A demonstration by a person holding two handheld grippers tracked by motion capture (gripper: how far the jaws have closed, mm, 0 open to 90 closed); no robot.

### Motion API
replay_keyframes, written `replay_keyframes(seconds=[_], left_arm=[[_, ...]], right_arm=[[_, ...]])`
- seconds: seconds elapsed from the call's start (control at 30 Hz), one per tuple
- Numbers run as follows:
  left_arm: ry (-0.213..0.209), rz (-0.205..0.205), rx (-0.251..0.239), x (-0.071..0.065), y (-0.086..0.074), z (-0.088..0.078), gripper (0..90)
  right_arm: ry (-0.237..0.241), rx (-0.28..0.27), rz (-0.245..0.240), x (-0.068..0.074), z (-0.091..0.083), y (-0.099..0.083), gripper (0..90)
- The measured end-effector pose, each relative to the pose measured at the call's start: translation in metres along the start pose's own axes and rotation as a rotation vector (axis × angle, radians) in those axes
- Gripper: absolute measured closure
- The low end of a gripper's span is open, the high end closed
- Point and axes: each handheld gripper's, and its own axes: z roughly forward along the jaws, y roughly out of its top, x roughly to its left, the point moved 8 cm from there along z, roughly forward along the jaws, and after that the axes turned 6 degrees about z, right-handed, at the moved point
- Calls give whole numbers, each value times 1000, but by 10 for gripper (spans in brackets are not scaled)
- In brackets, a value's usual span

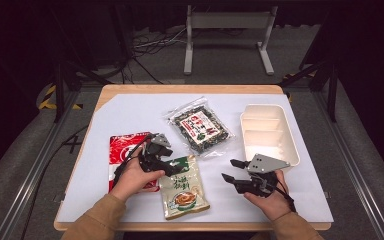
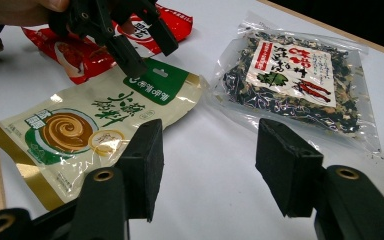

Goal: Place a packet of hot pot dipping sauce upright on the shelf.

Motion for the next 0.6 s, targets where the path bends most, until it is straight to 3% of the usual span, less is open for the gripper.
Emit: replay_keyframes(seconds=[0.2,0.6], left_arm=[[-15,-15,48,2,-7,3,273],[-64,-17,73,1,-10,5,340]], right_arm=[[4,7,-2,1,1,-1,449],[9,14,-15,3,2,-2,448]])
